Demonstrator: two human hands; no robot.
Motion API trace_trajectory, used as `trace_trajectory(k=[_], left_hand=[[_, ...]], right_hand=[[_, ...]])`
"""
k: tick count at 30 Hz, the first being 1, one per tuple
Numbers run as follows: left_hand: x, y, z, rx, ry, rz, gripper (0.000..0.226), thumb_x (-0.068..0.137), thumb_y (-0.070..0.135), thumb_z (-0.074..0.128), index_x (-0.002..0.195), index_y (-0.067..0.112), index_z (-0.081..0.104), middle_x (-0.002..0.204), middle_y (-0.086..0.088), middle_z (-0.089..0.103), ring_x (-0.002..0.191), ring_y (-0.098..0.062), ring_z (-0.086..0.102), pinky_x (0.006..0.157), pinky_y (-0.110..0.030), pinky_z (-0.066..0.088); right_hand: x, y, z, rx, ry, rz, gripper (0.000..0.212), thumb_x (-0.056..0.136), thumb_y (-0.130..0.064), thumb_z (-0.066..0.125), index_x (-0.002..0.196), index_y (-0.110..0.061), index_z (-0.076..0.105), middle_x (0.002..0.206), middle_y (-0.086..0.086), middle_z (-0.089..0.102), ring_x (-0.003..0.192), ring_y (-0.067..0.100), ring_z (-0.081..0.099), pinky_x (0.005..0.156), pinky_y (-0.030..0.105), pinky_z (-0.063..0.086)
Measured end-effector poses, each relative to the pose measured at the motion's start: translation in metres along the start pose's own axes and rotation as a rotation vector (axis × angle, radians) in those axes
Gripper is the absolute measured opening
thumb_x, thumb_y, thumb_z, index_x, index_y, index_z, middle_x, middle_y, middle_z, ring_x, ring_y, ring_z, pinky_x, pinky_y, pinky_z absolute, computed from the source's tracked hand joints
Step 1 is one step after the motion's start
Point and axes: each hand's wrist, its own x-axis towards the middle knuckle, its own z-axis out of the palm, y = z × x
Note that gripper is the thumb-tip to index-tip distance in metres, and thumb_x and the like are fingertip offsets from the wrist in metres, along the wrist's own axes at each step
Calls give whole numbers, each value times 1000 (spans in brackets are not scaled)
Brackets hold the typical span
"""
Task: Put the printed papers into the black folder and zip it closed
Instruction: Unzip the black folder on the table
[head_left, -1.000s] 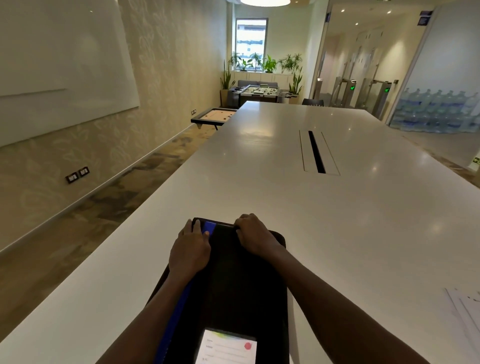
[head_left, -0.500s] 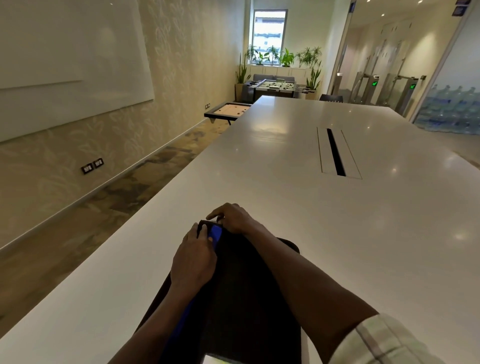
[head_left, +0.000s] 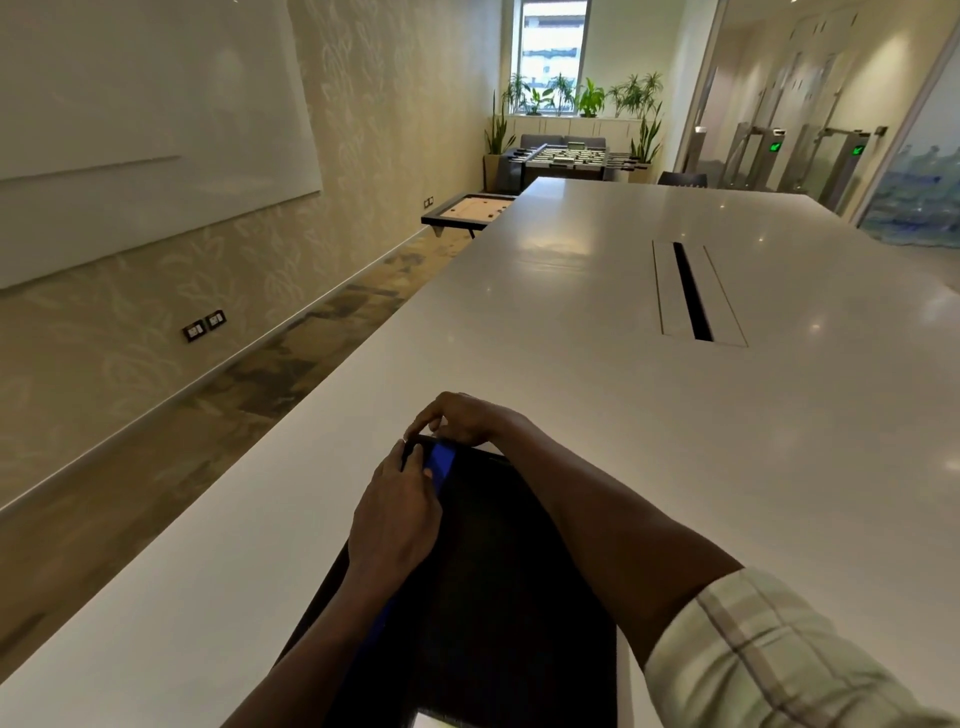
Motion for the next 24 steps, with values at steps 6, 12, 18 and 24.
trace_trajectory(k=[6,12,18,24], left_hand=[[0,3,-1,-23,15,-24,47,102,23,34,148,13,37,154,-9,37,137,-28,41,108,-40,39],[12,-1,-3,-102,51,-21,37,97,13,43,132,11,53,134,-11,57,117,-27,56,90,-32,44],[55,-18,-15,-339,-67,-158,34,98,8,48,130,10,58,130,-10,62,111,-22,59,86,-20,42],[70,-30,-21,-437,-177,-92,29,98,12,51,124,15,64,122,-3,67,108,-14,59,82,-19,43]], right_hand=[[6,-2,-7,-97,-5,1,28,91,-4,57,115,-11,70,120,14,65,114,28,57,92,37,46],[2,1,-7,-186,-5,-63,24,94,-4,55,116,-5,66,124,14,61,116,28,54,100,42,44],[6,1,-6,-163,-21,-94,28,94,0,53,120,-1,63,126,15,62,118,28,55,94,28,39],[12,7,-10,-152,-70,-86,25,95,-4,55,118,-1,64,122,18,64,115,30,57,82,26,37]])
